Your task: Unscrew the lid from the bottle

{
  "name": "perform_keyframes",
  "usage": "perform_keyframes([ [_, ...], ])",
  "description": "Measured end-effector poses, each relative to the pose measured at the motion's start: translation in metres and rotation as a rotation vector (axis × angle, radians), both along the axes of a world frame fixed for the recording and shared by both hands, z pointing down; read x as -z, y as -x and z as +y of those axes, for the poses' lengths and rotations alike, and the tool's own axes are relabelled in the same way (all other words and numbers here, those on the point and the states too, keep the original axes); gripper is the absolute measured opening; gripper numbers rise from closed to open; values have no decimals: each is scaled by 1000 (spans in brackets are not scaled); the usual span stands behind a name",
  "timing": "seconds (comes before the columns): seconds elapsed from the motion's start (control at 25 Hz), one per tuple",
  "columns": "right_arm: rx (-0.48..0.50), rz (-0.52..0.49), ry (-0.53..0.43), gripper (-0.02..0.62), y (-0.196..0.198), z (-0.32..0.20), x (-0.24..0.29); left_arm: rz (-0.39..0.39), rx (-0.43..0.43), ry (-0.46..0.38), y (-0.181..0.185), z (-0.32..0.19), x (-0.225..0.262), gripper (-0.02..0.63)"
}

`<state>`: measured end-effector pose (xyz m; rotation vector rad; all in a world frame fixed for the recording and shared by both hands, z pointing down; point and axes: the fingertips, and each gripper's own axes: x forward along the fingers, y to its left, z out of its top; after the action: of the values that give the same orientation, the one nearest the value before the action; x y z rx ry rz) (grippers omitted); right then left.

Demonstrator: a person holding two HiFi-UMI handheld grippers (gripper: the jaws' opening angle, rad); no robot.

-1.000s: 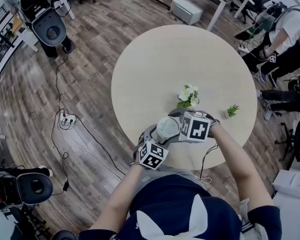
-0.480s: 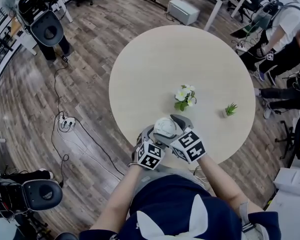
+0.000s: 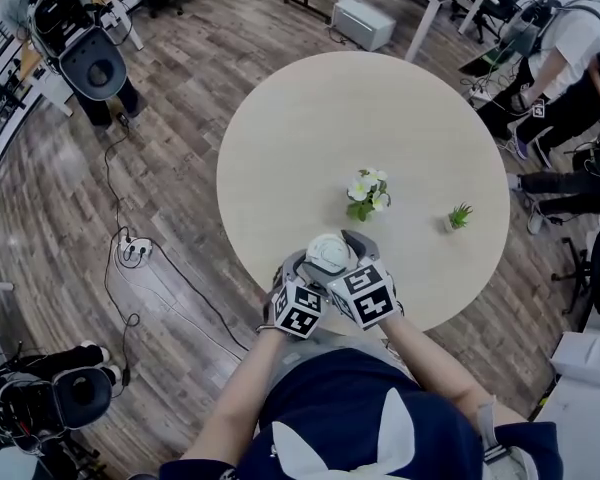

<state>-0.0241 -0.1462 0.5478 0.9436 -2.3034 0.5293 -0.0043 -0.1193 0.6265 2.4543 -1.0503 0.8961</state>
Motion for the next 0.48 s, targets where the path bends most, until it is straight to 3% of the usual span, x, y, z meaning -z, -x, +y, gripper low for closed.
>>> perform_keyframes([
  [0.24,1,1,19,420,-1,-4,-8,-2,-4,6,1,-4,-5,341],
  [0.48,97,10,29,417,1,-3,-7,0,-10,11,1,-3,-5,341],
])
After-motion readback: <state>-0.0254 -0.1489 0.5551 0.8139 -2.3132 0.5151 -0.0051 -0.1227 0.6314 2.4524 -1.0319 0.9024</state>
